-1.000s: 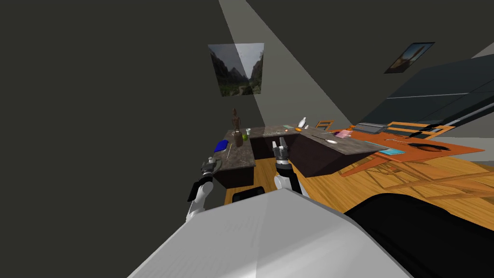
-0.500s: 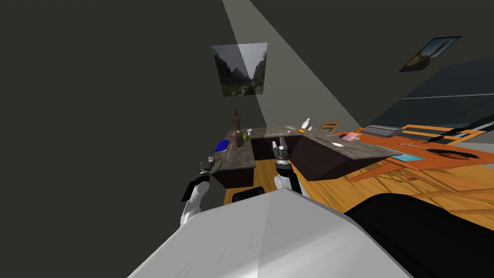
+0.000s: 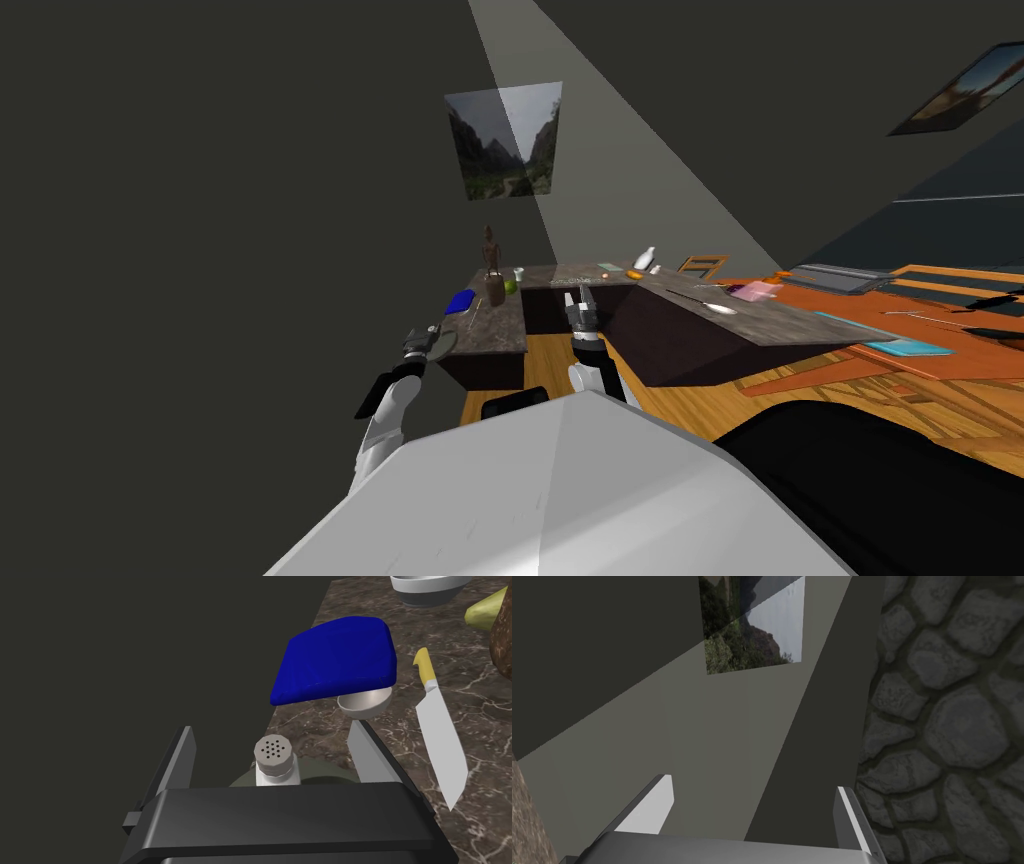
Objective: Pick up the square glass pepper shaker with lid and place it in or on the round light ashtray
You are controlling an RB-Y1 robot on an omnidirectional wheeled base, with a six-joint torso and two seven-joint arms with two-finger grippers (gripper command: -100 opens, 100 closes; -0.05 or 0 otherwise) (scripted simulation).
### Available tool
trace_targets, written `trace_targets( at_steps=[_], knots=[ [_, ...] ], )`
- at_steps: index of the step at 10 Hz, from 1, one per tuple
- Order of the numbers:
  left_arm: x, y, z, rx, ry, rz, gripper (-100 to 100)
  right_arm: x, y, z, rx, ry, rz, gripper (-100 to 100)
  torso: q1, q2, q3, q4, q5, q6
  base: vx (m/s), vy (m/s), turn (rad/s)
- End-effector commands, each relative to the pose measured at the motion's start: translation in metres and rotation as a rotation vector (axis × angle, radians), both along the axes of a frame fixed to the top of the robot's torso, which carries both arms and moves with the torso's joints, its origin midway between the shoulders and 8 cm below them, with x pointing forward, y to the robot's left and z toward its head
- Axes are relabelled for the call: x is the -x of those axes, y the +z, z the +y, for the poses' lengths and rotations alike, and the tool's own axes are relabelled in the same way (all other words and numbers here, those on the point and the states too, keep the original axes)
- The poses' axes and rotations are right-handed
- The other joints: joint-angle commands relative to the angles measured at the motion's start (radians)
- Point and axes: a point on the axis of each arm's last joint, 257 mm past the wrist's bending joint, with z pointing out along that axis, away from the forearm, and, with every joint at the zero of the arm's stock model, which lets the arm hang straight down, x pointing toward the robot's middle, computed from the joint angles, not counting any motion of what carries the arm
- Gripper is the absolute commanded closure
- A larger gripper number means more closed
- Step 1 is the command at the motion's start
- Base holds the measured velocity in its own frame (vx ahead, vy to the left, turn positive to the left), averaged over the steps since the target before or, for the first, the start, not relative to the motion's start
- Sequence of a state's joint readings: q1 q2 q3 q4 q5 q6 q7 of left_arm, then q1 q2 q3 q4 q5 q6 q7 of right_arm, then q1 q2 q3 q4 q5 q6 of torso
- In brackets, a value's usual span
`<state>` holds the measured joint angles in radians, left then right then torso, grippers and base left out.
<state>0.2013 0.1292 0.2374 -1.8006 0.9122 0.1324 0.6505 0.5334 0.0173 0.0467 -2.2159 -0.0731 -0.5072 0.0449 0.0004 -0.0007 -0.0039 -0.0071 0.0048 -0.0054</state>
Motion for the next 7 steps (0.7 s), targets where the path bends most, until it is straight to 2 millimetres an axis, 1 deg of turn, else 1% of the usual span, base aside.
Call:
trace_targets(
  at_steps=[1,2,3,7],
  knots=[
    [-0.0006,0.0092,0.0020,-0.005,-0.022,0.003,-100,0.0000,0.0000,0.0000,0.000,0.000,0.000,0,0.000,0.000,0.000,0.000,0.000,0.000,0.025,-0.079,0.089],
    [-0.0006,0.0060,0.0013,-0.003,-0.013,0.001,-100,0.0000,0.0000,0.0000,0.000,0.000,0.000,0,0.000,0.000,0.000,0.000,0.000,0.000,0.009,-0.035,0.019],
    [-0.0008,0.0060,0.0010,-0.003,-0.016,0.003,0,0.0000,0.0000,0.0000,0.000,0.000,0.000,0,0.003,0.001,0.001,0.000,0.001,0.000,0.002,-0.007,-0.002],
    [-0.0008,0.0060,0.0009,-0.003,-0.016,0.003,0,0.0000,0.0000,0.0000,0.000,0.000,0.000,0,0.006,0.002,0.001,0.000,0.001,0.000,0.000,0.000,0.000]
  ],
)
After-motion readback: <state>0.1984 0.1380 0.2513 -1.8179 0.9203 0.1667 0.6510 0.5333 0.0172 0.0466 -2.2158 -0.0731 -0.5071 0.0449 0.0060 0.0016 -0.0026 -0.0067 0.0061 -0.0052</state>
